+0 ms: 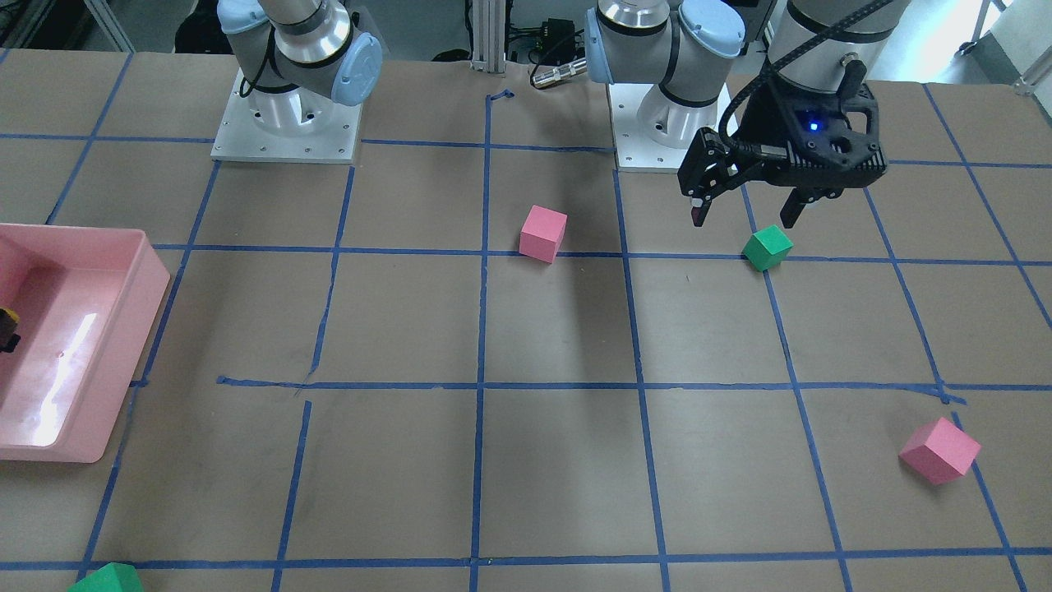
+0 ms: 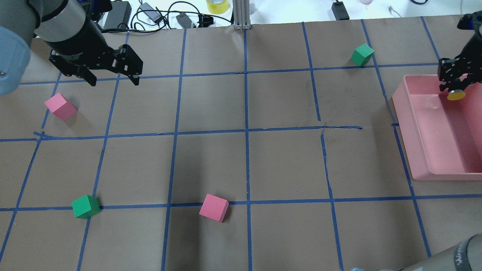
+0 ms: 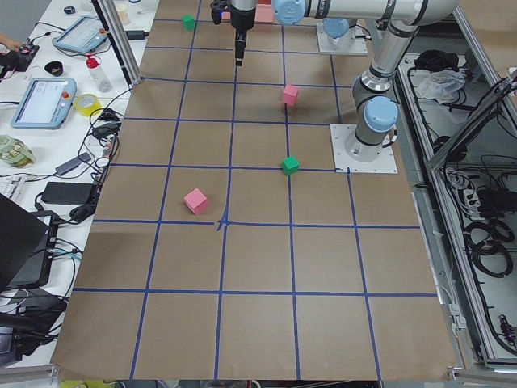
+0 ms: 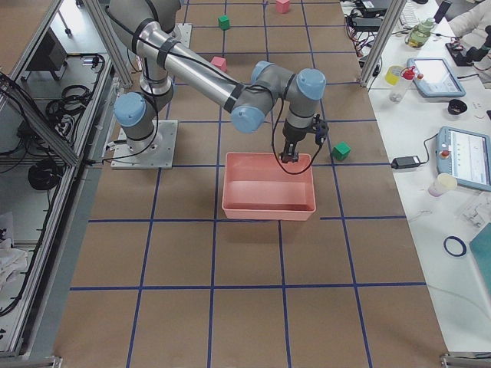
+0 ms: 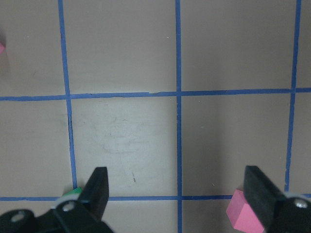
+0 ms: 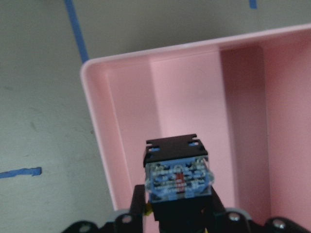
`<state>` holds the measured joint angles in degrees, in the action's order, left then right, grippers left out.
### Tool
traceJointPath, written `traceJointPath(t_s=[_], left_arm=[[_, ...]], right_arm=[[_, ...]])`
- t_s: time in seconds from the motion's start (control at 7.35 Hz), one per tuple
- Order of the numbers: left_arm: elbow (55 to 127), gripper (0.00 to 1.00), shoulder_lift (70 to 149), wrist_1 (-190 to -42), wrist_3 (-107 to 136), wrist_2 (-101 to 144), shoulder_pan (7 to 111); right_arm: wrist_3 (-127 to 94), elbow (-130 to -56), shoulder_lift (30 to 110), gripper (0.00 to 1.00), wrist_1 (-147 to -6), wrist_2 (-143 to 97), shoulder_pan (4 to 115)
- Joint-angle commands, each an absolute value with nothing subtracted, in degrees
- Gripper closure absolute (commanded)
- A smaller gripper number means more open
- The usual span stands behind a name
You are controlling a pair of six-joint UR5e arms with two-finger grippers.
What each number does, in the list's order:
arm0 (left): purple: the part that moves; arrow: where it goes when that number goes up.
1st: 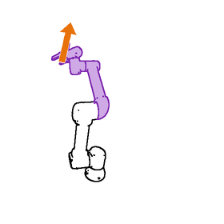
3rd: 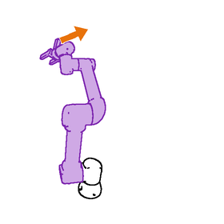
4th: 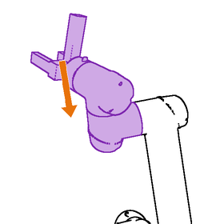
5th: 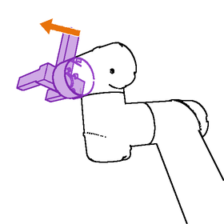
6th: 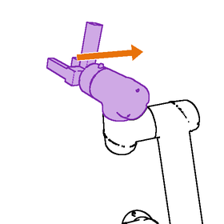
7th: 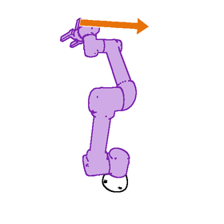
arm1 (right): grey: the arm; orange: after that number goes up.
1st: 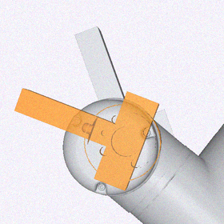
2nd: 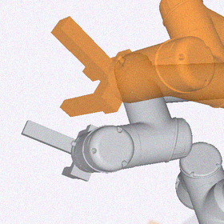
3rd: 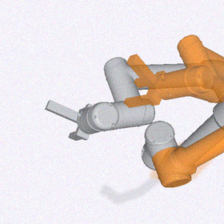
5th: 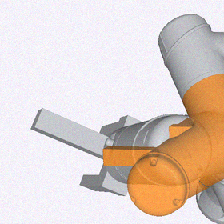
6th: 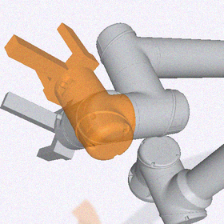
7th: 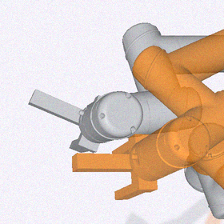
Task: Align button upright
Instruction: 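Lift the switch out of the bin and carry it toward the table center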
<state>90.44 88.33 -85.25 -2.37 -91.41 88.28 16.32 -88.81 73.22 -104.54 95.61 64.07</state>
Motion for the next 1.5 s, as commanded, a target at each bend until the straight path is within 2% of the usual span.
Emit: traceJointPath(t_s=[0.0, 0.27, 0.41, 0.95, 1.09, 1.36], left_arm=[[90.4, 0.00, 88.3, -85.3, -2.4, -91.4, 88.3], [90.4, 0.00, 88.3, -85.2, -2.4, -91.5, 88.2], [90.4, 0.00, 88.3, -85.2, -2.4, -91.8, 88.3], [90.5, 0.00, 87.9, -84.5, -2.5, -91.8, 88.4], [91.3, 0.00, 88.7, -80.4, -2.4, -91.8, 88.4], [100.8, 0.00, 88.6, -64.7, -2.5, -91.8, 88.5]], right_arm=[[13.0, -87.7, 73.7, 1.00, -105.1, 95.0, 75.9], [-0.6, -87.6, 70.0, 1.00, -107.6, 92.9, 87.7], [-7.5, -87.5, 66.6, 1.00, -113.4, 92.1, 92.5], [-25.5, -80.7, 54.6, 1.00, -119.5, 85.7, 104.0], [-26.8, -78.6, 52.5, 1.00, -120.0, 85.1, 106.1], [-27.9, -77.8, 49.5, 1.00, -120.4, 84.6, 107.8]])
